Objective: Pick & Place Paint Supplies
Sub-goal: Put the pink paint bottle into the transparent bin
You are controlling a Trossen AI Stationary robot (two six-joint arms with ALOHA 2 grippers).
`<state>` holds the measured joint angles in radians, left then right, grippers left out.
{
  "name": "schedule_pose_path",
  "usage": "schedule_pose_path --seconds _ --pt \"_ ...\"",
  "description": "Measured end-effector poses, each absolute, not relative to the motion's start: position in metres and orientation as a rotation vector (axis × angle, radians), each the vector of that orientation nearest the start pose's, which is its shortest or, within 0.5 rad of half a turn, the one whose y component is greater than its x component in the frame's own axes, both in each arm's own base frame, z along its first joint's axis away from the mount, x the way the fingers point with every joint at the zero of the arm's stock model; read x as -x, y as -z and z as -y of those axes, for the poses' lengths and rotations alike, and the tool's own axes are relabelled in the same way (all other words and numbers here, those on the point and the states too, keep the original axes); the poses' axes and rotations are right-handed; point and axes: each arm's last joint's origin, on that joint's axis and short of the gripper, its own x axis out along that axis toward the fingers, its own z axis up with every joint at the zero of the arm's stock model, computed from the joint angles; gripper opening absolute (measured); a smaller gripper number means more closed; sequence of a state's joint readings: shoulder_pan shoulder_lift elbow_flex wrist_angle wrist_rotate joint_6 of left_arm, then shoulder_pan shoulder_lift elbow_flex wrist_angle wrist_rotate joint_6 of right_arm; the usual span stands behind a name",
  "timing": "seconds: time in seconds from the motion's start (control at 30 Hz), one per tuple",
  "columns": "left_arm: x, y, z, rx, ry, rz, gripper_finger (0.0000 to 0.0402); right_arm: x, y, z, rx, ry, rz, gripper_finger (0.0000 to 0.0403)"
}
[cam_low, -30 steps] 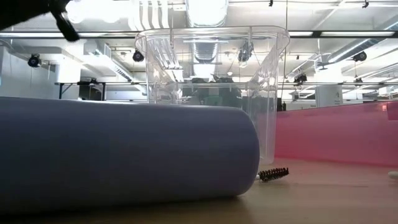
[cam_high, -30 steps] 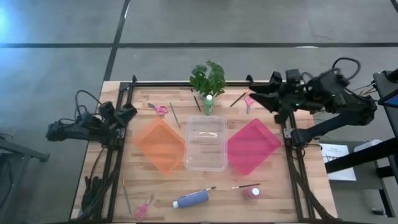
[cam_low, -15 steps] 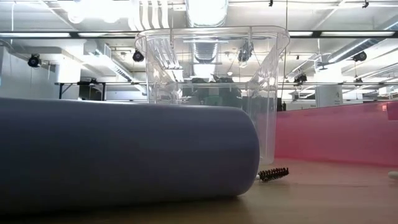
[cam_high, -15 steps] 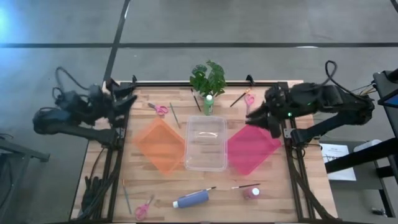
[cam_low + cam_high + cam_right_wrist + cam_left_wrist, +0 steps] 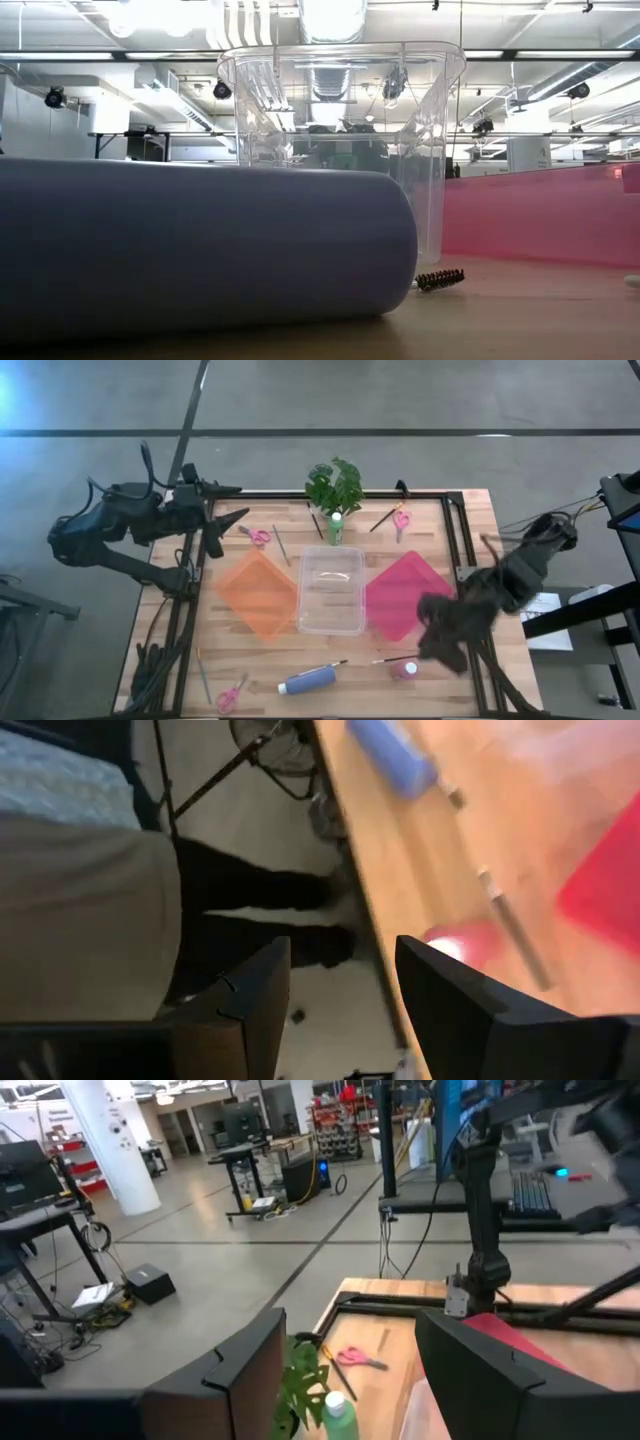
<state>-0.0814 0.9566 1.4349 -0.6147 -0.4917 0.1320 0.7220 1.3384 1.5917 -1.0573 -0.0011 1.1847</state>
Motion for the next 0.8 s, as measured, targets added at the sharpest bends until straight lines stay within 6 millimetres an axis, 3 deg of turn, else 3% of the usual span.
schedule_pose_path --seconds 0.17,0.37,0.57,0.63,0.8 --pt "-0.153 -0.469 -0.001 -0.178 -0.397 -0.182 0.0232 -0.184 -0.402 -0.218 -0.704 -0.108 -1.08 0.0178" --pt "-0.155 -0.463 0.0 -0.198 -0.368 -0.202 0.0232 -0.2 -0.39 -0.257 -0.448 -0.068 -1.157 0.0178" --pt "-0.156 -0.461 0.0 -0.181 -0.354 -0.207 0.0232 -0.217 -0.377 -0.267 -0.281 0.121 -1.308 0.0178" --pt "-0.155 -0.461 0.0 -0.172 -0.355 -0.205 0.0232 -0.224 -0.375 -0.273 -0.229 0.052 -1.289 0.0178" --pt "-0.156 -0.46 0.001 -0.168 -0.339 -0.208 0.0232 -0.229 -0.364 -0.277 -0.168 0.079 -1.295 0.0178"
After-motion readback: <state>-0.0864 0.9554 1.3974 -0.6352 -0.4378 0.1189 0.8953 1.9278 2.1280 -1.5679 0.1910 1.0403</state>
